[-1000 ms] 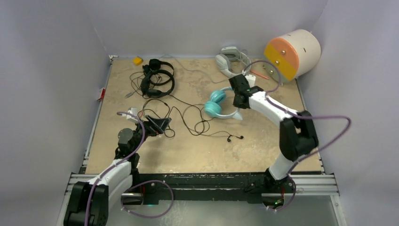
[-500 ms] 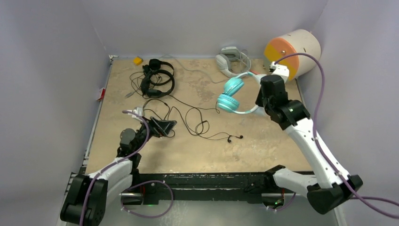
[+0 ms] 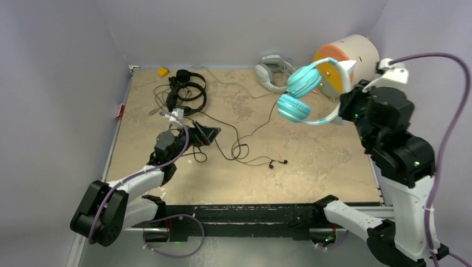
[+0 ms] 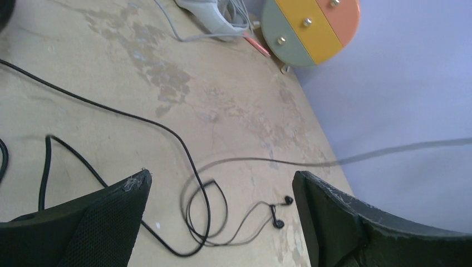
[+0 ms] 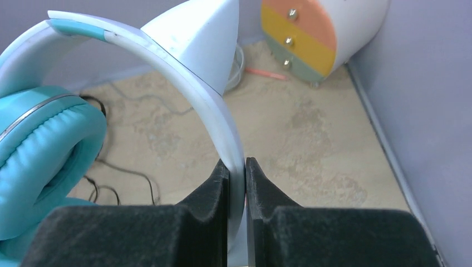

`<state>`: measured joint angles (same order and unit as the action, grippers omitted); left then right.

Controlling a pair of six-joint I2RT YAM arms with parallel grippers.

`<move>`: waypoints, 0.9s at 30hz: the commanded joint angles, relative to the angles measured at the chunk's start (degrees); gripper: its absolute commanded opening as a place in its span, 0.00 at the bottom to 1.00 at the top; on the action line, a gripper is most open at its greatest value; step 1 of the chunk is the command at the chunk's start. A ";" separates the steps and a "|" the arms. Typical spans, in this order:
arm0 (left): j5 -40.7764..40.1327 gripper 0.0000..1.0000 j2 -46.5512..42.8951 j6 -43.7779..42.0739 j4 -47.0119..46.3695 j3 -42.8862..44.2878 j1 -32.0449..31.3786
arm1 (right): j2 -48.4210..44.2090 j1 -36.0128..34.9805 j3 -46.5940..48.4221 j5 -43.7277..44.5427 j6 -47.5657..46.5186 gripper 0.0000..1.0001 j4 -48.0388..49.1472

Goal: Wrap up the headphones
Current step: Pick up the headphones from the center of the board.

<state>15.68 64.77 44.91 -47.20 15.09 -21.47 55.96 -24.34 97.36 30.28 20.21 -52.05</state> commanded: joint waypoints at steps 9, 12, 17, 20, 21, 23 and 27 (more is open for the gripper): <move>-7.81 0.92 12.55 -4.13 27.67 19.99 -4.26 | -5.62 0.01 8.82 19.65 0.35 0.00 -2.20; -6.12 0.92 13.22 -5.69 25.19 19.69 -6.45 | -8.29 0.08 7.59 20.36 -1.92 0.00 -0.14; -2.31 0.92 10.50 -7.69 4.33 12.22 -10.13 | -9.04 0.04 6.79 12.14 -1.29 0.00 -2.25; -1.09 0.92 9.51 -9.41 -7.95 9.38 -12.32 | -7.70 0.06 6.47 6.04 -0.12 0.00 -5.12; -0.65 0.93 9.54 -10.74 -9.15 9.74 -13.26 | -7.25 0.05 6.11 3.69 -0.01 0.00 -5.62; 1.02 0.96 10.21 -14.44 -10.21 11.13 -15.49 | -6.30 0.04 5.53 0.22 0.80 0.00 -6.43; 5.75 0.97 13.25 -17.56 -21.75 10.66 -18.13 | -4.71 0.07 5.15 -2.72 2.79 0.00 -7.22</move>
<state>15.44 76.16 33.12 -50.98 24.93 -37.43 48.99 -24.47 102.72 33.61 19.22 -61.41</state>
